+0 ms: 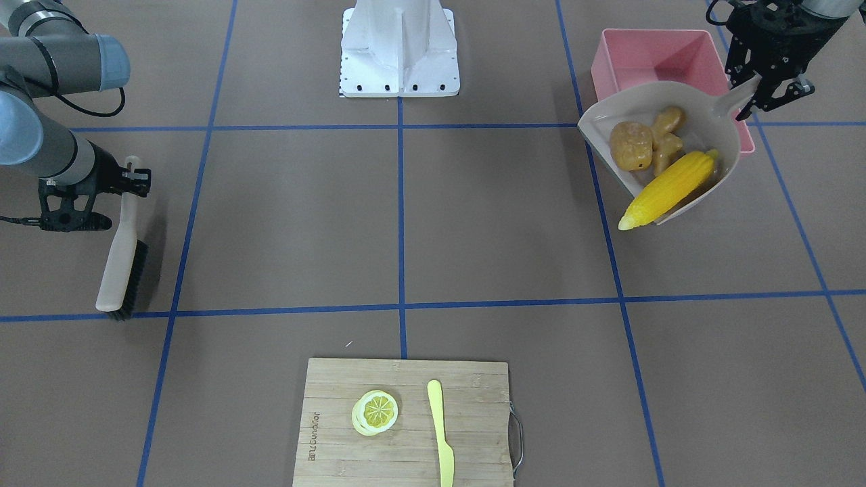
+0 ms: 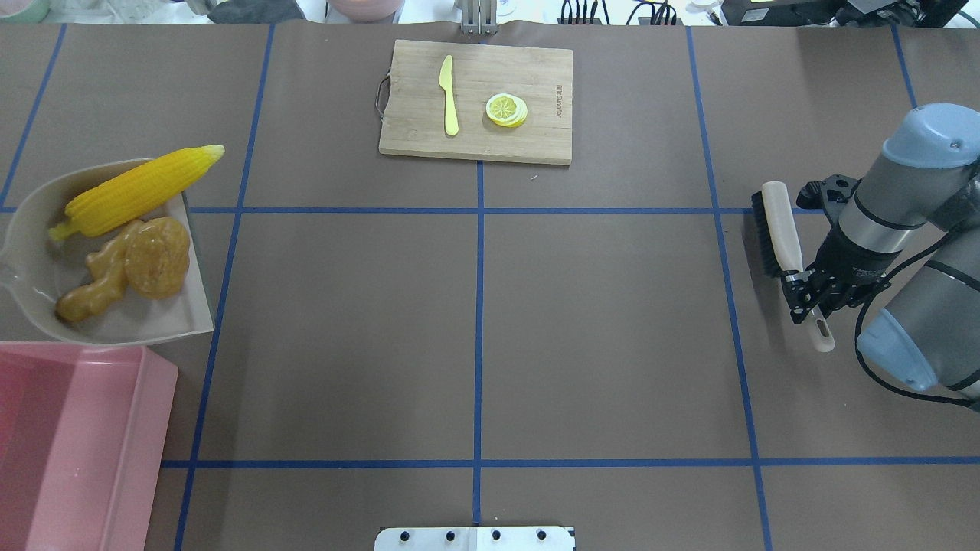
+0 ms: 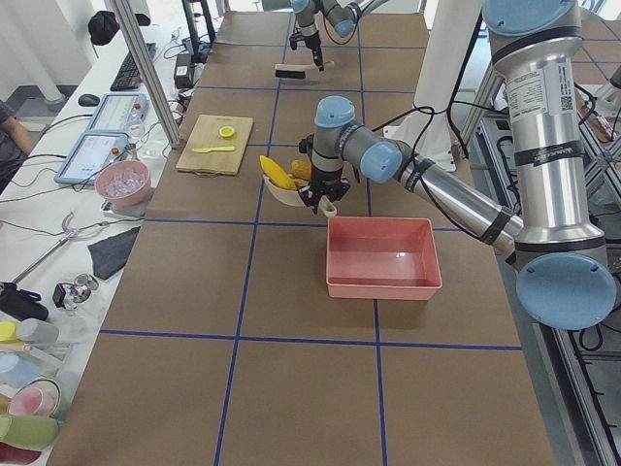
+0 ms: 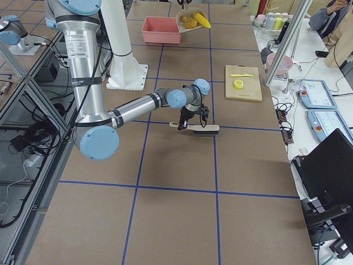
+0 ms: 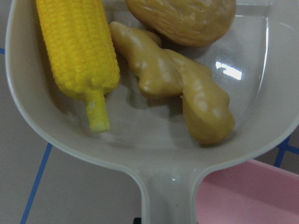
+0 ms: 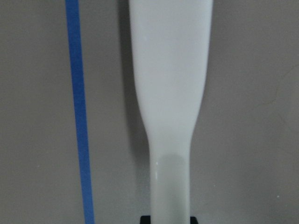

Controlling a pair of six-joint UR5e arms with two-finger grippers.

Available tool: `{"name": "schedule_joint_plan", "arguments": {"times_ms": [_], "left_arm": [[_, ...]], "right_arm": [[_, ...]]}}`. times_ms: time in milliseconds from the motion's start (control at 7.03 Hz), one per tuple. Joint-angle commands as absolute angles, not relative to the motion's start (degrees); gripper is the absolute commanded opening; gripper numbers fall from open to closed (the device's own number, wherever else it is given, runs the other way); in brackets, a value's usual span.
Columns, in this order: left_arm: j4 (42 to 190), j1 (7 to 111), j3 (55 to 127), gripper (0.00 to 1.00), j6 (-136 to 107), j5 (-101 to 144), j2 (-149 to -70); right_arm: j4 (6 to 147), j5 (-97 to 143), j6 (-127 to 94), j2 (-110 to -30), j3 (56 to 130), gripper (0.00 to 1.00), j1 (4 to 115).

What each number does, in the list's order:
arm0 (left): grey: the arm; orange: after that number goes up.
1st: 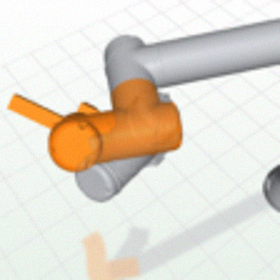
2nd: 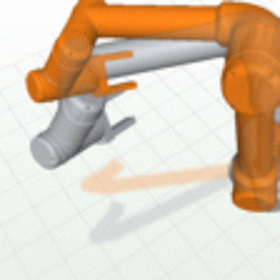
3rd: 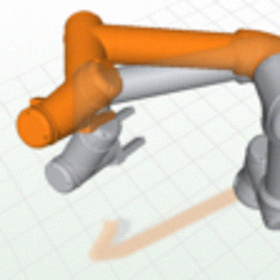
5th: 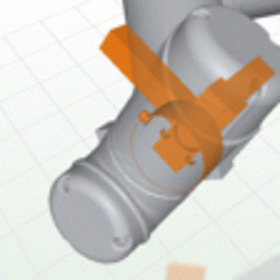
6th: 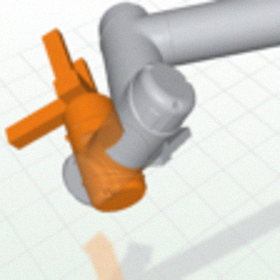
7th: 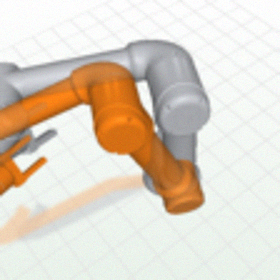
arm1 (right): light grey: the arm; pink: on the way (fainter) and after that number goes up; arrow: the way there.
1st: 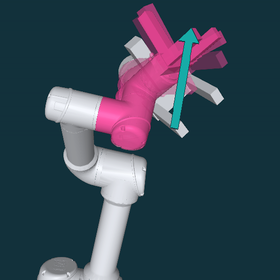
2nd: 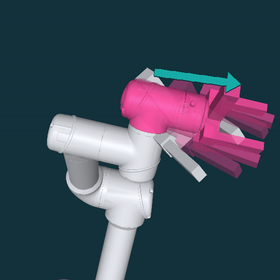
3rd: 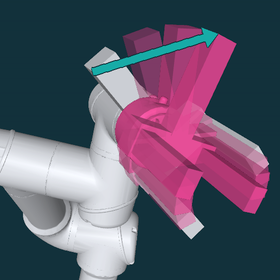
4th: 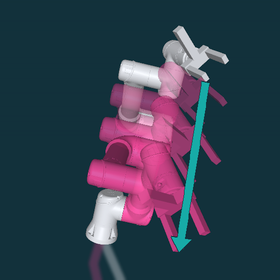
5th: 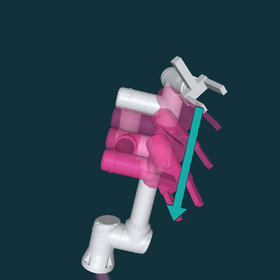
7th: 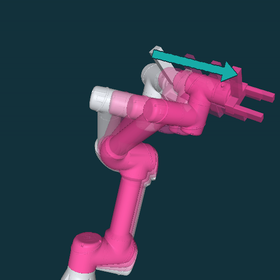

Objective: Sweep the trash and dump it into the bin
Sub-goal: 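Carry the loaded dustpan with the left gripper toward the pink bin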

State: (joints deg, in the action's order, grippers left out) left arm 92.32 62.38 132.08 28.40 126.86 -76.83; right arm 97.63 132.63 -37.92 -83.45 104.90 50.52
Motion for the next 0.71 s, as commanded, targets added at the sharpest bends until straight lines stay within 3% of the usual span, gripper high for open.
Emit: {"name": "schedule_joint_plan", "arguments": {"times_ms": [0,427,569], "left_arm": [[97.7,68.5,128.3,0.0,30.5,132.2,-73.2],[107.5,72.9,121.9,0.0,30.8,139.6,-70.9],[109.8,73.6,120.3,0.0,30.8,142.3,-70.5]], "right_arm": [[97.5,132.7,-37.8,-83.4,104.6,0.9,50.4],[97.5,132.9,-37.7,-83.4,104.6,0.91,50.5],[97.5,133.0,-37.7,-83.4,104.6,1.0,51.1]]}}
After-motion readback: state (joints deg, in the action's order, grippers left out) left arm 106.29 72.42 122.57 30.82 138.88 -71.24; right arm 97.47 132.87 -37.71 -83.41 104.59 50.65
